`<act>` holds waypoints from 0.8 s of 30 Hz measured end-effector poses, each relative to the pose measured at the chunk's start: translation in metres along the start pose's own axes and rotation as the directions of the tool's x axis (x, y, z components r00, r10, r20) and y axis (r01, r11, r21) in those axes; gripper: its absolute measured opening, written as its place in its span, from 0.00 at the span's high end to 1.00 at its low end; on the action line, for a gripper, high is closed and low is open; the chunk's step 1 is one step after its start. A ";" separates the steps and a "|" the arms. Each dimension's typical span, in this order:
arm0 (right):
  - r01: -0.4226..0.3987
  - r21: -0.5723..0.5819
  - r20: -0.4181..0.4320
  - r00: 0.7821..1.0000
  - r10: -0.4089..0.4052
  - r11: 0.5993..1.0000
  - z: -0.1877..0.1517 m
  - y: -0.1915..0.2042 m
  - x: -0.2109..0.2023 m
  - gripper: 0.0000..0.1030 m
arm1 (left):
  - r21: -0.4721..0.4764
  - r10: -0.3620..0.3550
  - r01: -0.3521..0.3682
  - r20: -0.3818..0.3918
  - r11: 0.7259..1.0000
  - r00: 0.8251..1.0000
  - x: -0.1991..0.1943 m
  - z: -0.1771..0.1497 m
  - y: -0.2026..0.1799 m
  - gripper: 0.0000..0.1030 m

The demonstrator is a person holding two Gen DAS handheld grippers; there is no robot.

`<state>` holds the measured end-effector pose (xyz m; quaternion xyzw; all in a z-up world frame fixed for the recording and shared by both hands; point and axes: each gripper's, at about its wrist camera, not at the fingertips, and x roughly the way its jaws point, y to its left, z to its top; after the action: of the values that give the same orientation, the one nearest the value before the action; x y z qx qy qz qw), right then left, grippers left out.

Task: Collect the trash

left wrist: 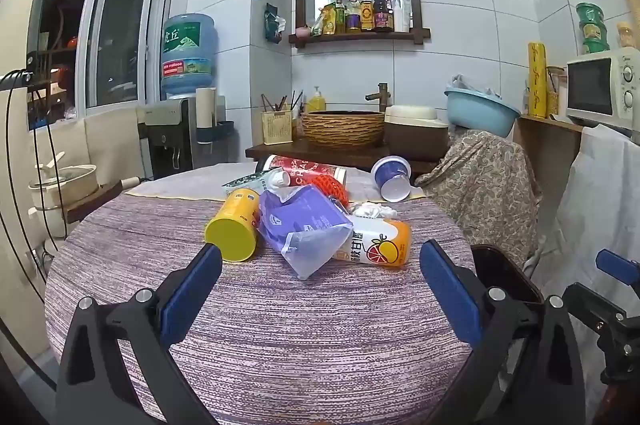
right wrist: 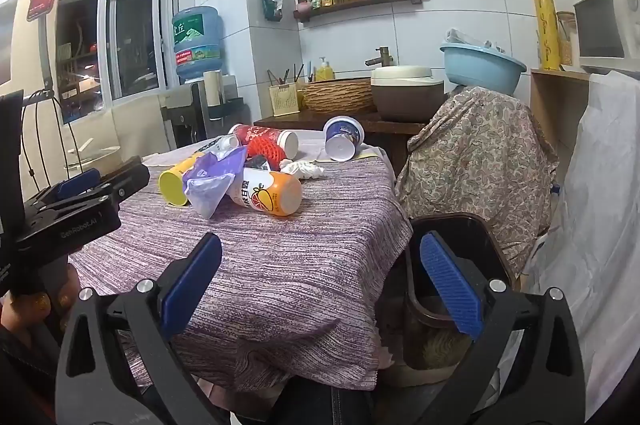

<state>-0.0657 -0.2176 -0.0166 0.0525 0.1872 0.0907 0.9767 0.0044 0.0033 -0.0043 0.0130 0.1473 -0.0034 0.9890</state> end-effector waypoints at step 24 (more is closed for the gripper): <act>-0.003 0.000 -0.004 1.000 0.003 1.000 0.000 0.000 0.002 0.04 | -0.001 -0.007 0.007 0.001 1.000 1.000 -0.001 0.000 -0.001 0.05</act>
<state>-0.0633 -0.2170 -0.0169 0.0525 0.1892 0.0925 0.9762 0.0036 0.0019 -0.0042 0.0120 0.1470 -0.0068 0.9890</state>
